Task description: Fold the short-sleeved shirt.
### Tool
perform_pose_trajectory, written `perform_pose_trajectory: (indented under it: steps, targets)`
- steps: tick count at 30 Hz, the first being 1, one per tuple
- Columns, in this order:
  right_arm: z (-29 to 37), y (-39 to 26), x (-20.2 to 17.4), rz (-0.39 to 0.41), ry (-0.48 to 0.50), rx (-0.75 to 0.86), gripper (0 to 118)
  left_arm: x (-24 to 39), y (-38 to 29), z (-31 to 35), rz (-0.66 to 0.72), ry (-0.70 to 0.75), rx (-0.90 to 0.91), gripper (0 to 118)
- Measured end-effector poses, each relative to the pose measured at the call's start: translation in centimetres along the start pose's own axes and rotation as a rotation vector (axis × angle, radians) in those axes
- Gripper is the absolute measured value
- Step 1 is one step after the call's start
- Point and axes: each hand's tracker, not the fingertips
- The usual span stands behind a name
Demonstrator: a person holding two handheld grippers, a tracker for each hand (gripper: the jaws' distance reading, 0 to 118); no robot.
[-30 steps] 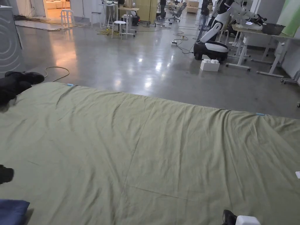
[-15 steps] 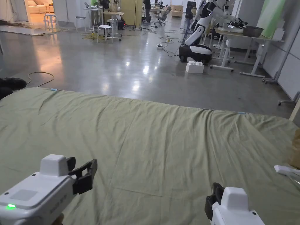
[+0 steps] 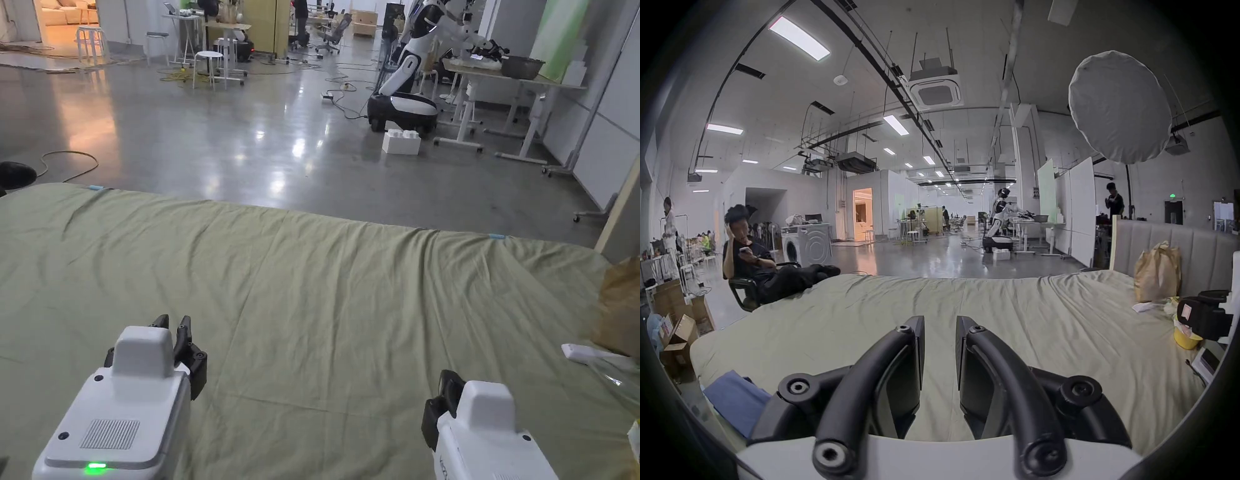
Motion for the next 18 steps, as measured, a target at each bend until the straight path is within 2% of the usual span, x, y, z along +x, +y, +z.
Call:
perform_pose_trajectory:
  steps: [4,18]
  targets:
    - [-0.1,0.3,0.0,-0.005,-0.004,0.012,2,-0.2,-0.1,-0.1,-0.018,0.001,-0.005,16]
    - [-0.1,1.0,-0.3,0.004,0.000,0.033,2,-1.3,-0.6,-0.1,-0.025,0.004,-0.019,16]
